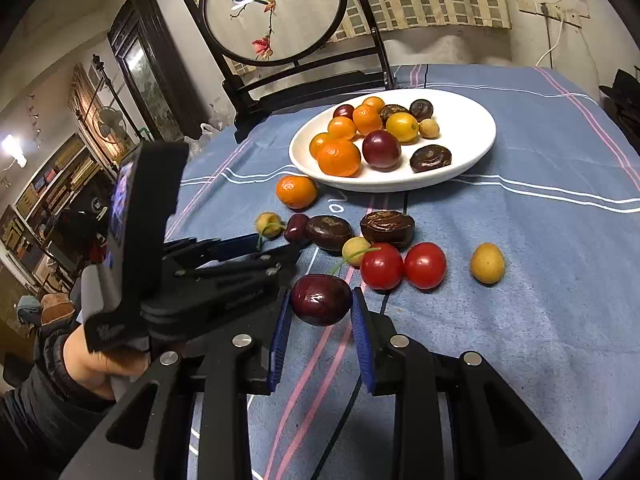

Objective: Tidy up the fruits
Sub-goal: 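Grasp a dark red cherry with right tool while left tool grasps another cherry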

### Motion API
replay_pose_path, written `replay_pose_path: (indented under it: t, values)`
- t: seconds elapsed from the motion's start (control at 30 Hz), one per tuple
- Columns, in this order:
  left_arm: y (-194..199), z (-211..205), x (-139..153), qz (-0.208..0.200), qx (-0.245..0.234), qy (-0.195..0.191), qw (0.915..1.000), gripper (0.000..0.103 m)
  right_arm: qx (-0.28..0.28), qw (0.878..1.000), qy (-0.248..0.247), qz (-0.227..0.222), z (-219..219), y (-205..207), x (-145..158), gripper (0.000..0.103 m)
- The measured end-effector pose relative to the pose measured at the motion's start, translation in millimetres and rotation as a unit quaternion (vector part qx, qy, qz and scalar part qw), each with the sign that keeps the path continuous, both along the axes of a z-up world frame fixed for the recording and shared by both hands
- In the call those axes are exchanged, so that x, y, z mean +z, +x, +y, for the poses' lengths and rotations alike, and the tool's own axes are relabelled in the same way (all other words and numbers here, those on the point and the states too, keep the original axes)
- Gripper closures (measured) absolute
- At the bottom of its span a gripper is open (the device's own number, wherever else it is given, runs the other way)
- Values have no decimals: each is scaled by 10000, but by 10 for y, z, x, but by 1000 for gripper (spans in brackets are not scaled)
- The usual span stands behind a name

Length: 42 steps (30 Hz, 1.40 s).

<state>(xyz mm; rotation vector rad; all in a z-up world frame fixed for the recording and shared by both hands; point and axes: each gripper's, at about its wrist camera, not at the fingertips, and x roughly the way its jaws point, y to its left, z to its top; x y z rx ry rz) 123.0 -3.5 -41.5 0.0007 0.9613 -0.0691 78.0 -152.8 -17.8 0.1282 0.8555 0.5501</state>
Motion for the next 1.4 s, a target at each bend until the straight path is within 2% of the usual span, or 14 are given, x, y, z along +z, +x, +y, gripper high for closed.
replay_pose_path:
  t: [0.13, 0.47, 0.53, 0.57, 0.6, 0.8, 1.0, 1.07, 1.1, 1.13, 1.17, 1.27, 1.37, 1.4]
  values:
    - [37, -30, 14, 71, -12, -115, 9999, 58, -35, 10000, -5, 10, -23, 6, -20, 73]
    - [-11, -80, 35, -30, -204, -57, 9998, 59, -23, 10000, -65, 45, 2, 28, -48, 73]
    - [-20, -80, 12, -7, -274, -115, 9996, 84, -40, 10000, -66, 50, -5, 31, -48, 73]
    - [-33, -84, 9, -46, -289, -89, 9995, 86, -32, 10000, -62, 48, -5, 30, -47, 73]
    - [-55, -93, 7, -83, -329, -27, 9994, 98, -21, 10000, -61, 45, -2, 31, -47, 73]
    - [-230, -60, 55, -205, -462, 180, 9986, 100, 15, 9999, -100, 53, 15, 29, -61, 73]
    - [-453, 33, 81, 63, -655, 132, 9977, 100, 57, 9998, -155, 60, 44, 20, -72, 73]
    - [-512, 26, 59, 257, -788, 165, 9964, 96, 71, 9998, -173, 63, 54, 15, -77, 73]
    - [-526, 23, 49, 345, -826, 204, 9958, 76, 78, 9998, -174, 63, 57, 15, -77, 73]
    - [-541, 31, 57, 378, -824, 232, 9956, 49, 80, 9998, -176, 62, 59, 15, -76, 73]
    - [-565, 50, 94, 268, -786, 238, 9963, 41, 80, 9998, -181, 62, 61, 15, -77, 73]
    - [-570, 72, 194, -44, -737, 257, 9969, 39, 95, 9998, -179, 63, 67, 13, -77, 73]
    - [-461, 55, 228, -138, -663, 277, 9973, 40, 102, 9997, -189, 69, 79, 18, -85, 73]
    - [-420, 32, 219, -134, -662, 281, 9973, 46, 96, 9998, -187, 71, 76, 22, -85, 73]
